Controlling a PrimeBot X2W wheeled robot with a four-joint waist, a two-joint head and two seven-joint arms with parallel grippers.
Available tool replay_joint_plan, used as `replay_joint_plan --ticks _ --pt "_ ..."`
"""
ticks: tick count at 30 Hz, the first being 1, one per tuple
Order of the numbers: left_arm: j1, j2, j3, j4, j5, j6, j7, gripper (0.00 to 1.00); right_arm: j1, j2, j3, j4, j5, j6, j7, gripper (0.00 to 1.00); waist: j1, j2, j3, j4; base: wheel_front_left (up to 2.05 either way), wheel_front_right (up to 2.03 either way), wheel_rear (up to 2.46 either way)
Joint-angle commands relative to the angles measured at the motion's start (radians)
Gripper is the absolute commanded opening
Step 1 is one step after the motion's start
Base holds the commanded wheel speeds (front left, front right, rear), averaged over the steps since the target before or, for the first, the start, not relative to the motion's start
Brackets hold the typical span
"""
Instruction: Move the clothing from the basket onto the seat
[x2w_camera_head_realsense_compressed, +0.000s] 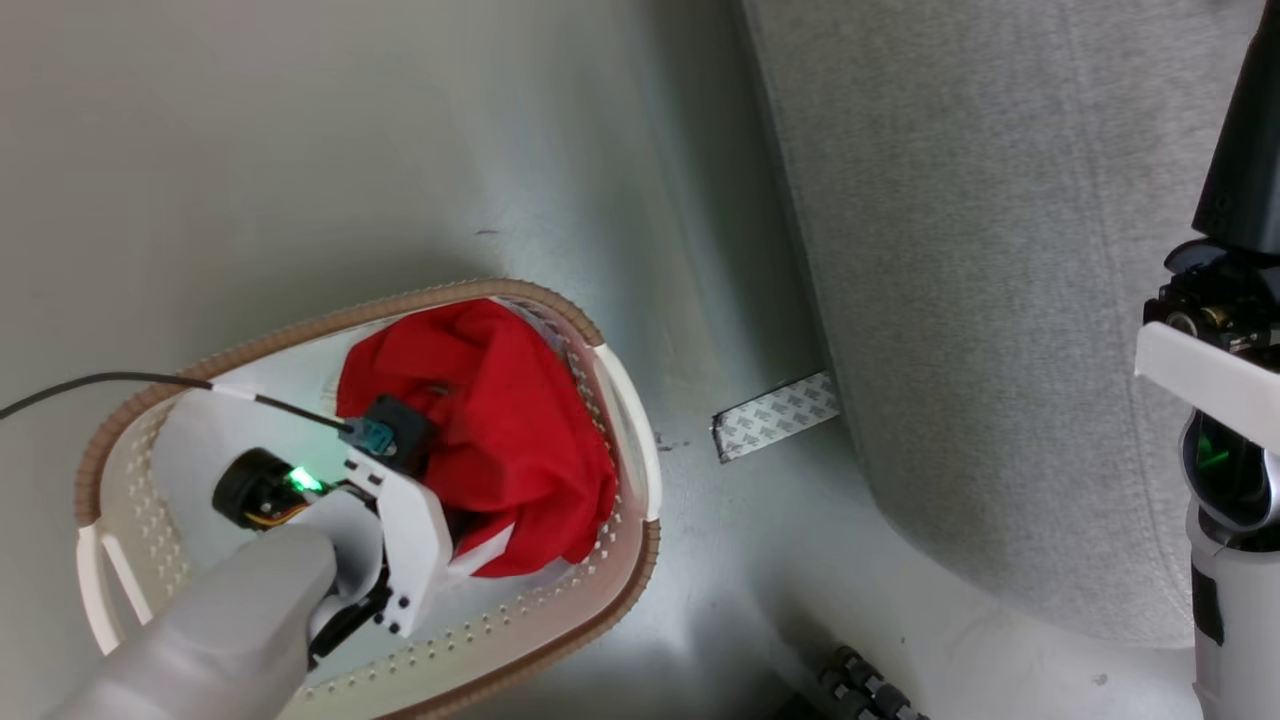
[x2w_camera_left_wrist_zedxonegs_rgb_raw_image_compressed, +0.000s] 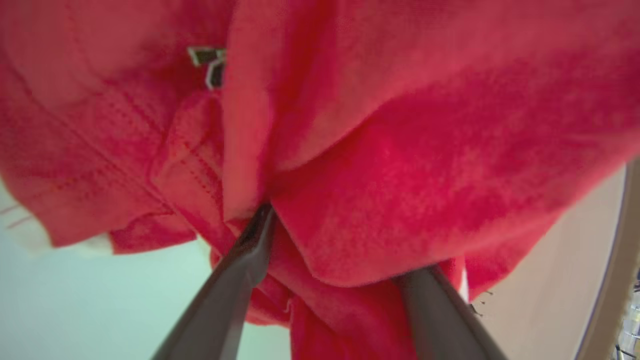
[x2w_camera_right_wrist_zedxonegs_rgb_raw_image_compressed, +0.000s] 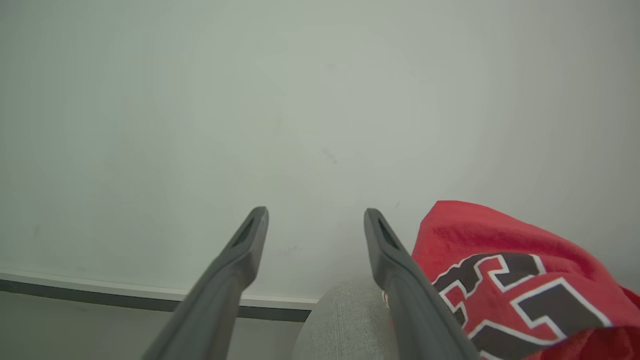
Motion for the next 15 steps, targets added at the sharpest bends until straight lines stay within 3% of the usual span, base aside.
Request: replay_joint_plan --ticks 1,4,6,7,15 --pt "-0.012 0.015 -0.011 -0.002 -0.011 -0.002 0.000 1.00 0.012 0.003 -0.001 -0.007 -0.005 -0.002 0.000 1.00 -0.0001 0.0000 0.006 0.008 0.14 0.14 0.14" --pt "-0.034 0.035 -0.061 -0.018 -0.059 -0.002 -0.016 1.00 0.018 0.003 0.003 -0.010 -0.007 -0.002 0.000 1.00 -0.0001 0.0000 0.007 0.012 0.04 0.04 0.04" --pt "-0.047 0.044 -0.083 -0.028 -0.075 -0.002 -0.040 0.16 0.019 0.003 0.001 -0.011 0.000 -0.002 0.000 1.00 -0.0001 0.0000 0.004 0.010 0.00 0.00 0.00" --pt "-0.050 0.049 -0.091 -0.031 -0.086 -0.002 -0.052 0.00 0.019 0.003 0.001 -0.009 0.003 -0.002 0.000 1.00 -0.0001 0.0000 0.002 0.009 0.00 0.00 0.00" --pt "-0.050 0.026 -0.126 -0.047 -0.130 -0.002 -0.145 0.00 0.012 0.003 -0.005 0.019 -0.015 -0.002 0.000 1.00 -0.0001 0.0000 -0.060 0.041 0.00 0.00 0.00"
